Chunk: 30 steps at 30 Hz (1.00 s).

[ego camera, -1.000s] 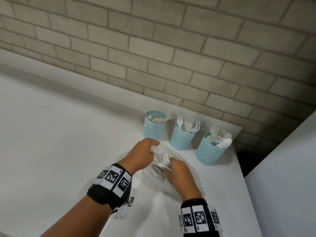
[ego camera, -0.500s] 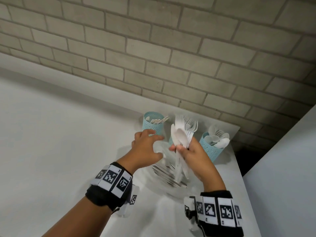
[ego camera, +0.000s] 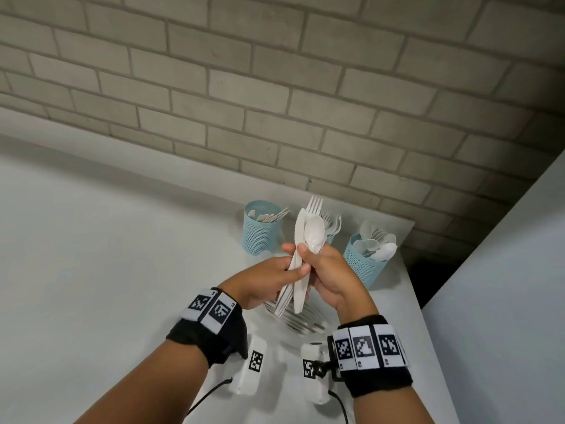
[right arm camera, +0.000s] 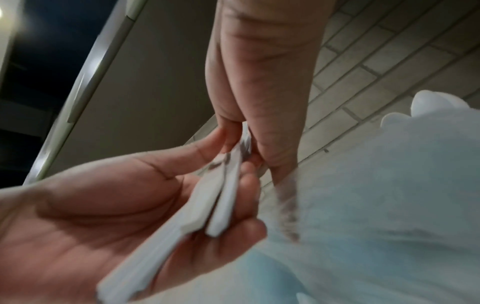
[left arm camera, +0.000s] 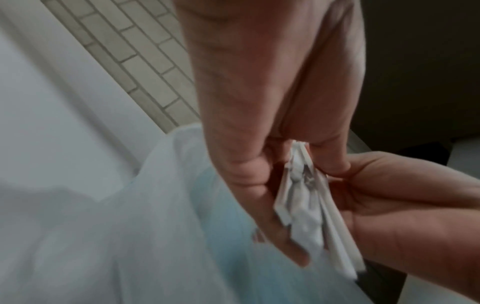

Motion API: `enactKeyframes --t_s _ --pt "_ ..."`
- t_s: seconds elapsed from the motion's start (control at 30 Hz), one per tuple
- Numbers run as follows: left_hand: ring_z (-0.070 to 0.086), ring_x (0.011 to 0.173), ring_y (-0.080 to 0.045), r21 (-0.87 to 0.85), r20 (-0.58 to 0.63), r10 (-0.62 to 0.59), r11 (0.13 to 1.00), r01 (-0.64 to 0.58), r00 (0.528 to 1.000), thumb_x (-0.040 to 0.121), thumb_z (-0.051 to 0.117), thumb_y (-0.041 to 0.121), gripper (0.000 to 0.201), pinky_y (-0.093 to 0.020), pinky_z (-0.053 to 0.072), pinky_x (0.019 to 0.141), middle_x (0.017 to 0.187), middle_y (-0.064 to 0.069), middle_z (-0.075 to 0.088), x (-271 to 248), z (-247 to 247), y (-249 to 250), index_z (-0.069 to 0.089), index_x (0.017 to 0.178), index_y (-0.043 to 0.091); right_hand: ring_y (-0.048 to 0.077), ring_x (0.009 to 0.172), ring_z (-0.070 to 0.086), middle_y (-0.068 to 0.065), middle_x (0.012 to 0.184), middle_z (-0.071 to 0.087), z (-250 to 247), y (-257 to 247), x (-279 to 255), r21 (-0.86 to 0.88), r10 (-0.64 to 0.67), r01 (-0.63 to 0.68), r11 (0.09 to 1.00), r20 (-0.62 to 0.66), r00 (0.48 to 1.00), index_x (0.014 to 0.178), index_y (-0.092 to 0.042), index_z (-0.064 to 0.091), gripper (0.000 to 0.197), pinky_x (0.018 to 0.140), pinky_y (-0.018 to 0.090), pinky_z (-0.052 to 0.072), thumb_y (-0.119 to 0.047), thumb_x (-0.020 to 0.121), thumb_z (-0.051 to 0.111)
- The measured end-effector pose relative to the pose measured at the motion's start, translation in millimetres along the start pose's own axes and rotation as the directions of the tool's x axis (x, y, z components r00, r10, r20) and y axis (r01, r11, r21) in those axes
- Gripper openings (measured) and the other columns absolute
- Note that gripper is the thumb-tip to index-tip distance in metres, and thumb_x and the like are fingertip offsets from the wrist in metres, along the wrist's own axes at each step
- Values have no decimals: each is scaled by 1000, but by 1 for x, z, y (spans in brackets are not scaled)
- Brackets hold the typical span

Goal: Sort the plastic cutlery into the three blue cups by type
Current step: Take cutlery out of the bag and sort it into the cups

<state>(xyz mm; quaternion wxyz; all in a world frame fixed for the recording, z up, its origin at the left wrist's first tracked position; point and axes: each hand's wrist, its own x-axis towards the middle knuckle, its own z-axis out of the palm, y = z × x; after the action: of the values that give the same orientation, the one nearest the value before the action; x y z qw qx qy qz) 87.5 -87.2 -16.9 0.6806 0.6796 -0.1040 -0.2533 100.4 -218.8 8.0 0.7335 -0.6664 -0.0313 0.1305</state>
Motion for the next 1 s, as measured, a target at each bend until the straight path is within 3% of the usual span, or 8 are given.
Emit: enactKeyframes --t_s 0.13,0.23,0.4,0.5,0.63,0.73,0.9,1.0 --pt "65 69 -12 -229 6 -2 973 4 1000 94 47 28 26 -29 55 73 83 -8 63 5 0 -5 60 103 8 13 76 68 -7 92 73 1 1 1 87 68 -71 994 41 997 109 -11 60 19 50 25 52 -17 98 46" --pt "65 66 -10 -337 23 -35 941 41 999 95 47 23 21 -24 57 67 74 -3 65 5 0 -5 60 94 7 8 73 70 -7 92 74 3 6 3 160 95 -105 982 65 993 115 -9 60 24 60 28 56 -17 96 48" --pt "66 62 -10 -334 23 -53 941 58 998 96 47 14 16 -23 56 59 69 -1 67 5 -1 -2 59 89 7 8 51 63 11 106 64 3 7 2 216 141 -151 965 61 988 122 -1 56 31 39 21 47 -14 96 48" --pt "54 51 -6 -364 9 -48 930 48 999 96 47 11 10 -21 51 53 65 1 56 6 1 0 55 91 11 8 40 50 11 103 64 0 9 4 188 122 -122 975 14 992 125 2 53 33 39 21 45 -13 96 50" --pt "39 46 -3 -393 7 -72 917 69 997 99 44 21 9 -14 38 46 62 3 46 8 2 1 50 99 15 14 73 63 9 106 65 -5 10 8 56 -20 30 998 -176 984 125 -6 49 38 56 22 52 -9 89 61" --pt "36 47 -3 -410 -3 -88 909 79 996 98 42 33 22 -13 35 46 64 3 44 10 3 2 52 103 14 9 86 61 -2 104 59 -10 10 10 -138 -243 208 968 -333 911 127 -23 43 54 64 16 50 -10 82 70" --pt "43 49 -7 -375 -32 -86 924 68 996 98 43 30 21 -14 38 44 69 -1 51 13 9 0 48 106 11 14 80 59 -1 85 65 -24 10 14 -377 -413 264 888 -399 819 86 -18 60 10 69 22 45 -17 83 70" --pt "57 51 -10 -343 -63 -102 936 74 993 99 43 28 21 -16 46 45 75 -5 62 16 12 2 52 105 11 14 71 54 -3 74 59 -40 2 18 -395 -399 226 890 -436 806 80 -15 55 15 62 23 42 -25 89 62"
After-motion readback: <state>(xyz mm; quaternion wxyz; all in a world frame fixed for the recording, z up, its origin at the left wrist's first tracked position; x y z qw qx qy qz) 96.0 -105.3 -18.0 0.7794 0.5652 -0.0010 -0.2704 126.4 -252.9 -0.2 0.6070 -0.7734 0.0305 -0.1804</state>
